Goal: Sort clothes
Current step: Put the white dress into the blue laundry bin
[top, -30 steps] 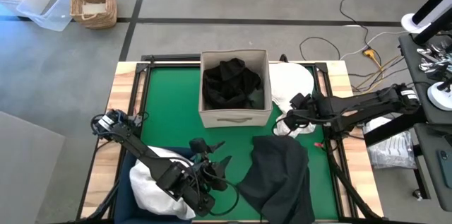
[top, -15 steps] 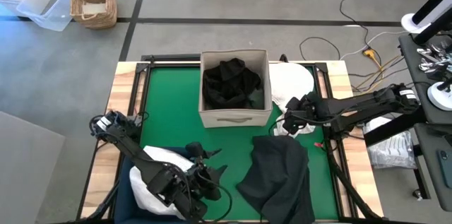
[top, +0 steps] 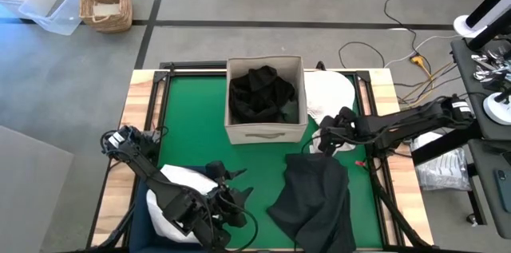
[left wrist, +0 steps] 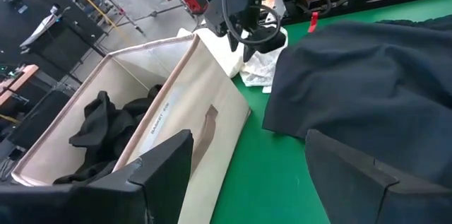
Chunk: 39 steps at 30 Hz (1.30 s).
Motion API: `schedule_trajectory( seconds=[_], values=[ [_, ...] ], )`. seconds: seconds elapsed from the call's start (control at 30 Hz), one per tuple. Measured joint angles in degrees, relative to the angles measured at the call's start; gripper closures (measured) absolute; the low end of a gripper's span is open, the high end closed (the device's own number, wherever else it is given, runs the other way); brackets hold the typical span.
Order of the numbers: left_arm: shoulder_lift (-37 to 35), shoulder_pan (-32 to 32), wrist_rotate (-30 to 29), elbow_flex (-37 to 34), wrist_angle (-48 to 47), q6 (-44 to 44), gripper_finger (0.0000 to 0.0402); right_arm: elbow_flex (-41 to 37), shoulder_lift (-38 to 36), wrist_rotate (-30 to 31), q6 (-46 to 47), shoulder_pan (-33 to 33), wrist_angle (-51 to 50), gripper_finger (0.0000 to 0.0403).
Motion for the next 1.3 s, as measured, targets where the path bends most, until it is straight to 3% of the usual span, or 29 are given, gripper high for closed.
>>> schedule_trajectory(
  seconds=[0.27,0.43,0.5,0.7,0.93,1.17,1.3],
  values=[
    [0.0,0.0,0.0,0.0,0.0,0.0,0.0150,-5.8,0.1,0.2,7.7,-1.8,3.1,0.0246],
    [0.0,0.0,-0.5,0.0,0.0,0.0,0.0150,-7.5,0.1,0.3,10.7,-1.8,3.8,0.0357],
    [0.0,0.0,-1.0,0.0,0.1,0.0,0.0150,-7.4,0.0,0.5,11.5,-1.8,3.5,0.0381],
    [0.0,0.0,-5.0,0.0,0.3,0.0,0.0150,-0.8,-2.4,3.0,13.1,-1.2,-2.6,0.0391],
    [0.1,0.0,-5.0,0.0,0.6,0.0,0.0150,15.8,-7.8,10.7,10.1,0.9,-20.6,0.0393],
    [0.1,0.1,-5.6,-0.1,0.7,2.3,0.0150,28.1,-14.6,10.8,1.8,3.8,-19.6,0.0393],
    [0.1,0.1,-9.2,-0.1,0.8,4.9,0.0150,31.9,-17.2,10.7,-3.7,5.2,-12.9,0.0394]
  ],
)
